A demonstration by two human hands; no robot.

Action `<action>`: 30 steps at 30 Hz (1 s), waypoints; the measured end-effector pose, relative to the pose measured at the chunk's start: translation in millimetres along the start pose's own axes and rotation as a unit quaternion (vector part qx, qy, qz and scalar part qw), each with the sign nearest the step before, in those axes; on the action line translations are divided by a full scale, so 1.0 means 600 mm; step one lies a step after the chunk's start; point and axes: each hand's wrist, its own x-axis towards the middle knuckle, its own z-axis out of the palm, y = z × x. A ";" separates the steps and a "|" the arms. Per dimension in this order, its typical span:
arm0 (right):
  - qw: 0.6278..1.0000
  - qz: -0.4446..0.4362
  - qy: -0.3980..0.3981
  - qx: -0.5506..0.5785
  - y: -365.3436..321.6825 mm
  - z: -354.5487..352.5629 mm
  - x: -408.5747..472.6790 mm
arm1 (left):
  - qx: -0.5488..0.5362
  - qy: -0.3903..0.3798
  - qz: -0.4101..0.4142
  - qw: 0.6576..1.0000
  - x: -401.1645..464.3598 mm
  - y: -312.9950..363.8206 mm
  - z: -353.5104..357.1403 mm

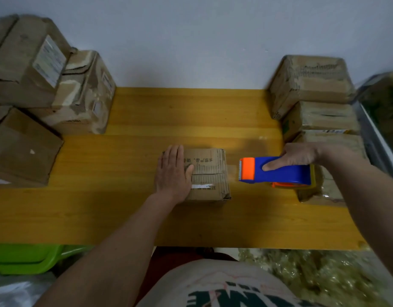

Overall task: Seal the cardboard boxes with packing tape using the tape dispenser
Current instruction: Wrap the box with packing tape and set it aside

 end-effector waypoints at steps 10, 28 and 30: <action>0.999 -0.006 -0.034 -0.026 0.018 -0.015 0.012 | -0.003 -0.002 0.000 1.000 0.000 0.003 -0.001; 0.922 0.099 0.199 -0.318 -0.053 0.066 0.063 | -0.023 -0.024 -0.022 0.999 -0.001 0.011 -0.007; 0.890 0.115 0.298 -0.325 -0.030 0.087 0.067 | -0.022 -0.023 -0.020 0.999 0.000 0.011 -0.005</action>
